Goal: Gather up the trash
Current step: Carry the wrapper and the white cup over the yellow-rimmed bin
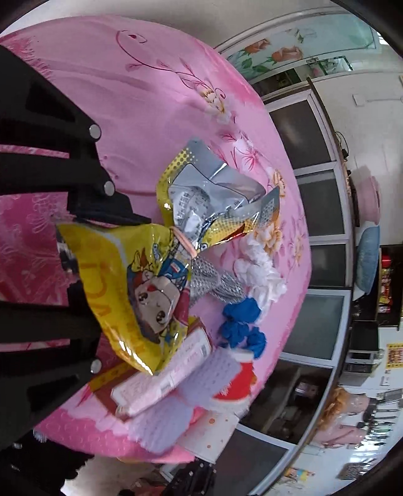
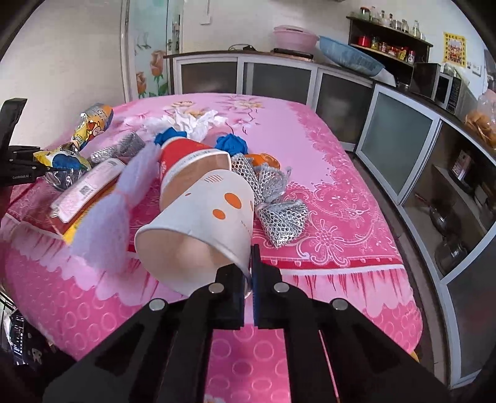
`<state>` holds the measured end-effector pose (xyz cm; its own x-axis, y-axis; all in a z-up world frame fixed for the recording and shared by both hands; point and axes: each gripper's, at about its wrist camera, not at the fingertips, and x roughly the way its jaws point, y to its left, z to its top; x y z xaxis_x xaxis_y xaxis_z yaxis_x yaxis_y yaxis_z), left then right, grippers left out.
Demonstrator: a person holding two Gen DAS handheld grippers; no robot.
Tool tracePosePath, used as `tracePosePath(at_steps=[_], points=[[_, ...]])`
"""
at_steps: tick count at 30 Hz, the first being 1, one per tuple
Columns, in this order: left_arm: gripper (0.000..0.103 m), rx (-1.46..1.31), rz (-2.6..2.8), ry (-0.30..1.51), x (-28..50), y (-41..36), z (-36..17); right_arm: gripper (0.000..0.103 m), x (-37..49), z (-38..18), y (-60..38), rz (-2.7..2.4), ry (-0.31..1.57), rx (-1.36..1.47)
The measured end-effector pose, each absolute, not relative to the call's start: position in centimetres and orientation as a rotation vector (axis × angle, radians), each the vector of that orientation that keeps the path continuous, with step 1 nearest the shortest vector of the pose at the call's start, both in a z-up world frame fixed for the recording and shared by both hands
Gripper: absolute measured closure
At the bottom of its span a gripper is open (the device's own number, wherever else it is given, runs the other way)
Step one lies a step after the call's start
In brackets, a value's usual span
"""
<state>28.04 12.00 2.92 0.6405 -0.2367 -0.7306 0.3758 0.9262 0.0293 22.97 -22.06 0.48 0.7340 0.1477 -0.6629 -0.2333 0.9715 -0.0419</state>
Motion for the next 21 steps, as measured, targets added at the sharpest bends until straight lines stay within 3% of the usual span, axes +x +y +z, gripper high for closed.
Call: tracePosePath(at_steps=[10, 21], points=[[0.076, 0.151, -0.418, 0.663, 21.1, 11.2, 8.5, 0.1, 17.0, 5.0, -25.9, 0.177, 0.638, -0.027], [0.076, 0.214, -0.812, 0.628, 17.3, -5.2, 9.6, 0.1, 7.5, 8.0, -37.2, -0.197, 0.562, -0.014]])
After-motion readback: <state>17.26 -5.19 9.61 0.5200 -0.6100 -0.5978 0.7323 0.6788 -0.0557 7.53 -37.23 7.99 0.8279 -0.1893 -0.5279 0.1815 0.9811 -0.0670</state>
